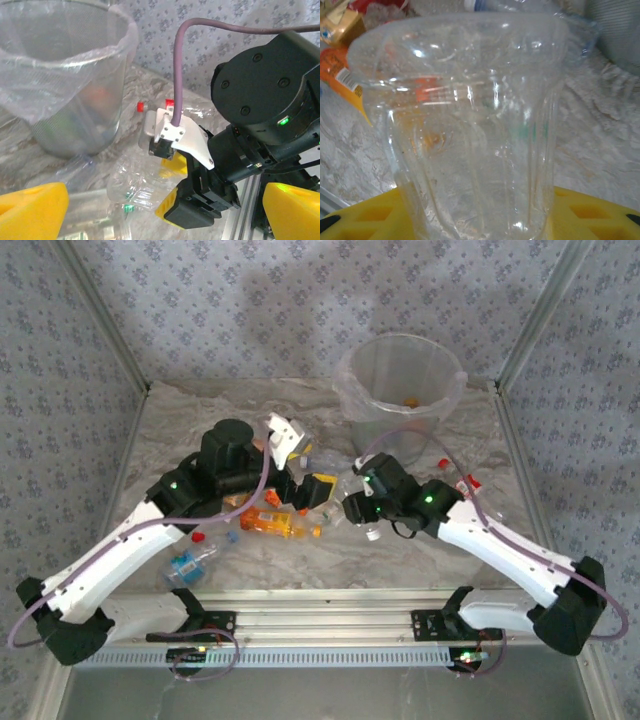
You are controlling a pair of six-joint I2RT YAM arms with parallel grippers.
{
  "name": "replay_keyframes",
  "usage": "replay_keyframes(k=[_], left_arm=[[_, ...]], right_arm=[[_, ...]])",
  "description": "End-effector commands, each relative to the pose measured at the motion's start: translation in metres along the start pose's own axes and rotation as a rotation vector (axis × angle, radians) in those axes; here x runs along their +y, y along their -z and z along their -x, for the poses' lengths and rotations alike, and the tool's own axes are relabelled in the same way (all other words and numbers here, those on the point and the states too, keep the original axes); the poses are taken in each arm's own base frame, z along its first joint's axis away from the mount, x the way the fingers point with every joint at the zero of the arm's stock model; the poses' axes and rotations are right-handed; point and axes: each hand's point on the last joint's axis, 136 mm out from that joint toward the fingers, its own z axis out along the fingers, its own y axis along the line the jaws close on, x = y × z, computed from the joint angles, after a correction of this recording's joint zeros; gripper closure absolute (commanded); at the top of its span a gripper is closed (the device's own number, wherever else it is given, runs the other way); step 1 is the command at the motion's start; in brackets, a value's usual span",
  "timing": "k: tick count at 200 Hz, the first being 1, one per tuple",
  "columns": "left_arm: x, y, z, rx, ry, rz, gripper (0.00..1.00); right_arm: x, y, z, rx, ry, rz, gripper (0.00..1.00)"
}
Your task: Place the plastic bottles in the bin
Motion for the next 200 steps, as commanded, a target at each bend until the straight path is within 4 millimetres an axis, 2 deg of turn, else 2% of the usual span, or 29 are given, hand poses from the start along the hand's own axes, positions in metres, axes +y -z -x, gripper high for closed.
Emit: replay_keyframes(k=[1, 37, 40, 64, 96, 135, 160, 200], left_arm=[[-0.014, -0.005, 0.027, -0.083, -0.061, -0.093, 0.0], [-0.004, -0.018, 0.017, -0.109, 0.002, -0.103, 0.0], [-0.002, -0.019, 0.014, -0.106, 0.011, -0.101, 0.0], [0.001, -0.016, 0.005, -0.102, 0.015, -0.085, 0.0], [0.004, -0.011, 0.0, -0.103, 0.001, -0.056, 0.0], [0.009, -0.007, -0.003, -0.106, -0.017, -0.014, 0.0], [0.01, -0.003, -0.001, -0.115, -0.025, 0.006, 0.01], [0.024, 0.006, 0.002, -0.154, -0.013, 0.098, 0.0]], right_arm=[[-0.007, 0.026, 0.017, -0.055, -0.039, 0.009, 0.42], [-0.021, 0.06, 0.047, -0.158, -0.076, 0.001, 0.43], [-0.02, 0.07, 0.057, -0.188, -0.078, 0.005, 0.43], [-0.029, 0.093, 0.079, -0.246, -0.088, -0.004, 0.43], [-0.039, 0.114, 0.108, -0.301, -0.111, -0.015, 0.43], [-0.057, 0.127, 0.147, -0.365, -0.143, -0.041, 0.44], [-0.075, 0.126, 0.17, -0.393, -0.184, -0.064, 0.44], [-0.105, 0.123, 0.205, -0.412, -0.244, -0.103, 0.44]])
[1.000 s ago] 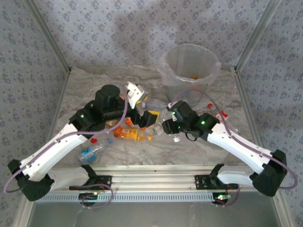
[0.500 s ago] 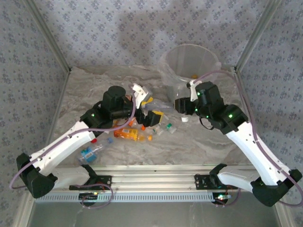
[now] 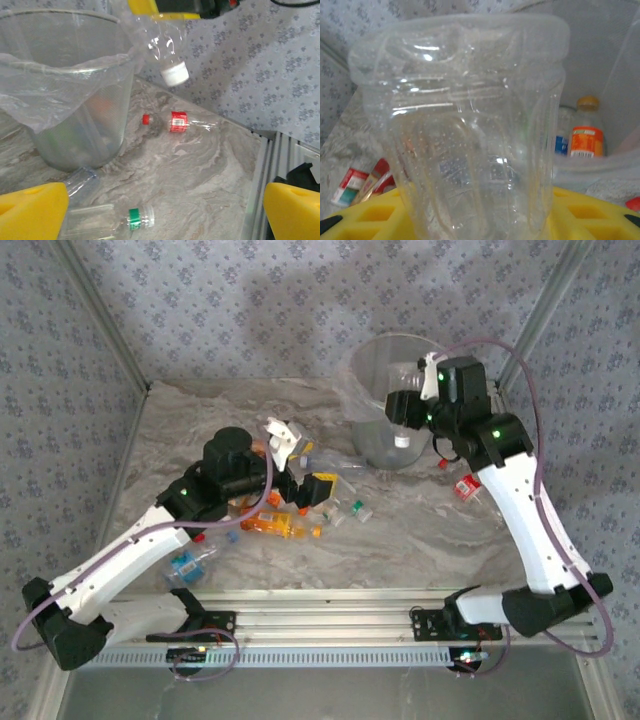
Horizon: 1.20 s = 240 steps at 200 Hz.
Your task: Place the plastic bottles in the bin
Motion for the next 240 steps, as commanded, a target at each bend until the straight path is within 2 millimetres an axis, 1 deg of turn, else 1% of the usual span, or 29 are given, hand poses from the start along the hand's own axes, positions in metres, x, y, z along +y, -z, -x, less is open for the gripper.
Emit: replay_keyframes(k=[1, 26, 43, 81, 110, 130, 156, 179, 205, 240], left_arm=[[0.005, 0.011, 0.016, -0.071, -0.023, 0.061, 0.0], [0.012, 0.013, 0.018, -0.081, -0.016, 0.1, 0.0], [0.014, 0.014, 0.018, -0.084, -0.013, 0.113, 0.0], [0.015, 0.015, 0.018, -0.085, -0.024, 0.122, 0.0], [0.015, 0.015, 0.017, -0.078, -0.031, 0.125, 0.0], [0.015, 0.014, 0.017, -0.076, -0.032, 0.124, 0.01], [0.015, 0.014, 0.016, -0.072, -0.036, 0.125, 0.0], [0.014, 0.014, 0.017, -0.075, -0.035, 0.119, 0.0], [0.013, 0.015, 0.018, -0.076, -0.036, 0.115, 0.0], [0.013, 0.015, 0.016, -0.072, -0.042, 0.114, 0.0]], right_arm=[[-0.005, -0.002, 0.023, -0.025, -0.01, -0.001, 0.44], [-0.021, -0.017, 0.037, -0.02, -0.035, -0.046, 0.44], [-0.032, -0.031, 0.042, -0.008, -0.052, -0.069, 0.44], [-0.048, -0.059, 0.056, 0.006, -0.071, -0.102, 0.45], [-0.056, -0.075, 0.066, 0.009, -0.083, -0.116, 0.45], [-0.06, -0.079, 0.073, 0.0, -0.113, -0.098, 0.45], [-0.06, -0.078, 0.086, -0.039, -0.173, -0.026, 0.45], [-0.066, -0.079, 0.096, -0.065, -0.215, -0.001, 0.45], [-0.069, -0.09, 0.096, -0.058, -0.229, -0.004, 0.45], [-0.076, -0.119, 0.083, -0.008, -0.236, -0.016, 0.45]])
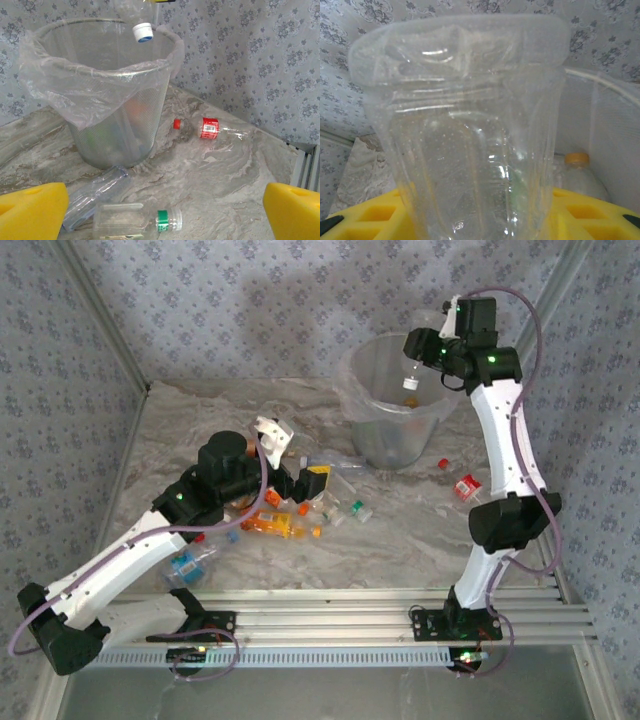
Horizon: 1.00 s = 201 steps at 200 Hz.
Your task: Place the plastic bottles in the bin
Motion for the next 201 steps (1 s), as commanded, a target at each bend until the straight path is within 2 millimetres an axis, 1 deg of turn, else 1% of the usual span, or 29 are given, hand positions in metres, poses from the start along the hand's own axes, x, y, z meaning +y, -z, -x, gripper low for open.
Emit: replay_keyframes(k=[1, 21, 43, 78, 121, 159, 201], left_arm=[[-0.006, 0.008, 0.015, -0.047, -0.028, -0.014, 0.0], [-0.006, 0.008, 0.015, -0.046, -0.032, -0.016, 0.0], [-0.007, 0.008, 0.014, -0.043, -0.037, -0.02, 0.0], [-0.006, 0.004, 0.011, -0.029, -0.037, -0.02, 0.01], [-0.007, 0.002, 0.009, -0.016, -0.038, -0.027, 0.0], [-0.005, -0.001, 0.006, -0.003, -0.037, -0.015, 0.0], [-0.004, -0.003, 0.005, 0.005, -0.036, -0.015, 0.01]], right_arm=[[0.0, -0.02, -0.003, 0.024, -0.018, 0.016, 0.45], [-0.008, -0.036, -0.013, 0.07, -0.017, -0.007, 0.44], [-0.016, -0.053, -0.029, 0.133, -0.014, -0.021, 0.44], [-0.019, -0.075, -0.057, 0.227, -0.005, -0.019, 0.43], [-0.029, -0.095, -0.087, 0.337, -0.019, -0.047, 0.42], [-0.03, -0.111, -0.114, 0.419, -0.017, -0.045, 0.41], [-0.031, -0.119, -0.128, 0.455, -0.029, -0.058, 0.36]])
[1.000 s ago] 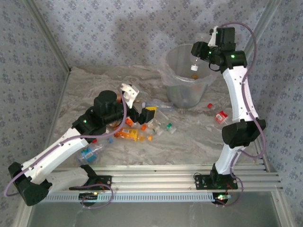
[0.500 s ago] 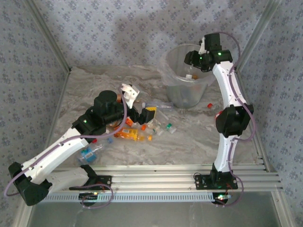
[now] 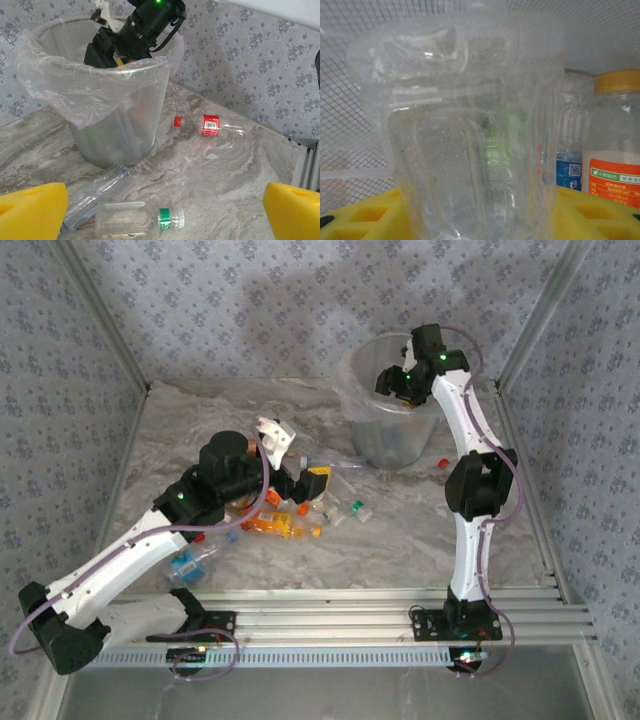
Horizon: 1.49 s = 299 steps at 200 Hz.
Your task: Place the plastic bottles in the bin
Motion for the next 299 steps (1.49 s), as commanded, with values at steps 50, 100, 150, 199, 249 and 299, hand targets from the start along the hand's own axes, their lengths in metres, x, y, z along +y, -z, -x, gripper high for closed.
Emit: replay_keyframes(k=[50, 100, 150, 199, 249, 299], left_arm=[[-0.004, 0.0, 0.01, -0.01, -0.024, -0.014, 0.0], [-0.005, 0.002, 0.01, -0.012, -0.027, -0.013, 0.0], [-0.007, 0.002, 0.011, -0.015, -0.029, -0.024, 0.0], [-0.026, 0.004, 0.012, -0.018, -0.048, -0.133, 0.01], [-0.049, 0.002, 0.004, 0.032, -0.081, -0.241, 0.0], [-0.066, -0.005, -0.011, 0.082, -0.12, -0.278, 0.0]], right_arm=[[0.006, 0.007, -0.001, 0.006, 0.001, 0.002, 0.23], [0.013, 0.032, 0.01, -0.052, 0.013, 0.001, 0.16], [0.033, 0.08, 0.023, -0.163, 0.088, 0.02, 0.17], [0.053, 0.132, 0.018, -0.255, 0.196, 0.035, 0.17], [0.048, 0.181, -0.013, -0.324, 0.257, -0.036, 0.17], [0.025, 0.222, -0.069, -0.382, 0.22, -0.054, 0.16]])
